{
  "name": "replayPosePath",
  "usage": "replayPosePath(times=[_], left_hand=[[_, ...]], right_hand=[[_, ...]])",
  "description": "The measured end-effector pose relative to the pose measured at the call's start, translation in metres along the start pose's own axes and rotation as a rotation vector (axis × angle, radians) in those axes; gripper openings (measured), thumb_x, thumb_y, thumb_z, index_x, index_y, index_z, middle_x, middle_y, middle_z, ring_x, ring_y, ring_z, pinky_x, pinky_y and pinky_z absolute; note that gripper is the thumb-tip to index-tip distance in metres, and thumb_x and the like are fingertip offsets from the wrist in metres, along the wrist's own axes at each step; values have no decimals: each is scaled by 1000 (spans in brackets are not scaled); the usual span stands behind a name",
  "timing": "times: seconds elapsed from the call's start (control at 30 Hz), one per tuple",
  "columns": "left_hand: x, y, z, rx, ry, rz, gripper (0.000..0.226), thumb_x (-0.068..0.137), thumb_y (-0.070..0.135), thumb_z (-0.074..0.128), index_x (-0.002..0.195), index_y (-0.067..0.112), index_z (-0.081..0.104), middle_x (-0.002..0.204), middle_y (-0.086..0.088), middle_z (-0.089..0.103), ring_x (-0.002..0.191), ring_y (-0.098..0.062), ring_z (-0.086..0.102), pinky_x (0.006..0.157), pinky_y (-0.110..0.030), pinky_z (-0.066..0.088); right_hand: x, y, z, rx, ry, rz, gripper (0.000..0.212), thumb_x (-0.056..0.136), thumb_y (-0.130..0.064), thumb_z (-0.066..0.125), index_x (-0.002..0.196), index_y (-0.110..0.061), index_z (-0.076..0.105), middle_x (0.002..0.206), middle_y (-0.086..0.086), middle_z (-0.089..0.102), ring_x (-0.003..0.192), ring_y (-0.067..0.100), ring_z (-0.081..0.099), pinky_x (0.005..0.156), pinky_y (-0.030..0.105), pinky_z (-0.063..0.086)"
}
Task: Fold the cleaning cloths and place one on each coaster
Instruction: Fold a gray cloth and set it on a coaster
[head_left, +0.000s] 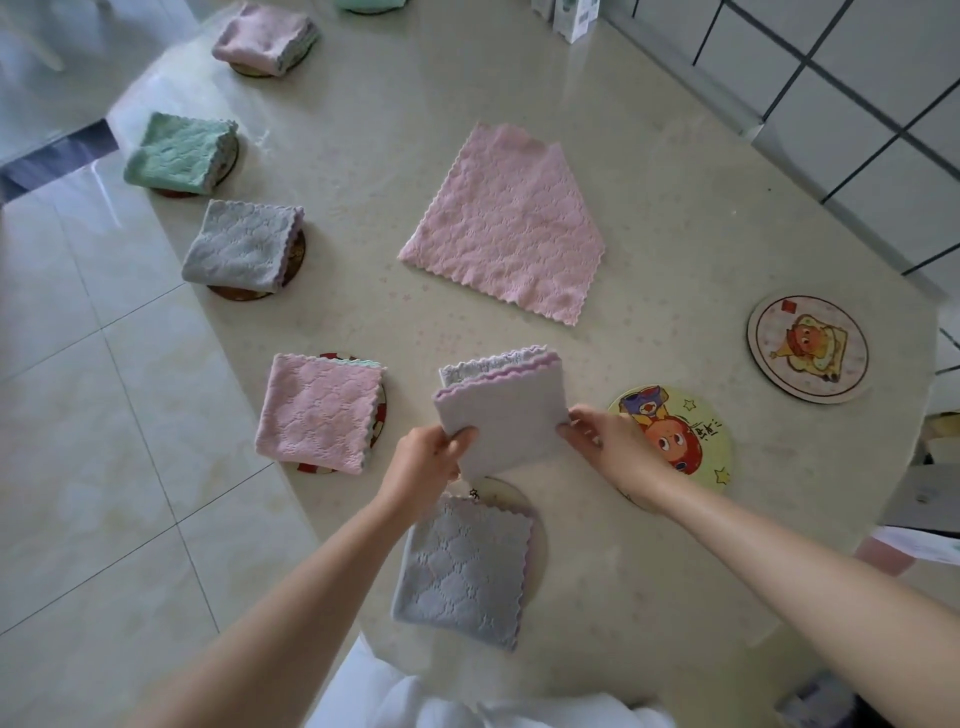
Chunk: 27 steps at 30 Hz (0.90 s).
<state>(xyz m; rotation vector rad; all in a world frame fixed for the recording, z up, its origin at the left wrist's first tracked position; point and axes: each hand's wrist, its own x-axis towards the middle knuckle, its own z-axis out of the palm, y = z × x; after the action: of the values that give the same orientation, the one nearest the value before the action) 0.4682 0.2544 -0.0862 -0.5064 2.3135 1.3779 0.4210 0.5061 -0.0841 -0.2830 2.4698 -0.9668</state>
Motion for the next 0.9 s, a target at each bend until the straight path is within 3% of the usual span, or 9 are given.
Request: replayPosePath(times=[0.17,0.37,0.5,0.6,0.8,0.9], left_hand=[[15,7,0,-146,3,-131,21,94,27,55,99,8,64,94,-16,68,72,-32,70,62,-42,60],[20,12,-1,-78,48,-30,16,97,26,50,102,14,60,86,-10,69,62,-22,69,54,-36,59],[24,13,0,-61,50,-41,17,97,30,49,98,15,59,84,-11,68,63,-24,68,52,-38,59],[30,12,1,-101,44,-122,17,96,32,49,98,20,60,88,-10,67,69,-26,69,54,-43,59],[42,12,1,-65,30,-183,29,95,35,47,97,8,59,93,-18,65,71,-31,69,51,-45,58],[44,8,3,-42,52,-182,31,93,40,46,90,12,58,91,-15,65,73,-32,68,51,-47,58]], right_hand=[[19,-2,6,-76,23,114,15,92,-26,55,102,-17,61,94,3,70,88,24,64,75,38,52],[23,-1,9,-36,53,157,8,89,-28,52,89,-20,54,80,-1,66,77,23,62,67,39,52],[26,-7,7,41,56,250,27,87,-39,55,70,-18,52,63,-3,57,64,21,55,59,36,44],[34,-12,7,21,27,283,42,87,-48,54,61,-18,40,57,-6,44,58,18,44,55,32,33],[56,-27,6,56,70,334,31,88,-44,57,87,-13,59,78,-1,57,79,20,54,67,29,39],[60,-30,6,62,65,333,27,93,-39,51,94,-12,55,81,2,57,80,24,55,65,30,39]])
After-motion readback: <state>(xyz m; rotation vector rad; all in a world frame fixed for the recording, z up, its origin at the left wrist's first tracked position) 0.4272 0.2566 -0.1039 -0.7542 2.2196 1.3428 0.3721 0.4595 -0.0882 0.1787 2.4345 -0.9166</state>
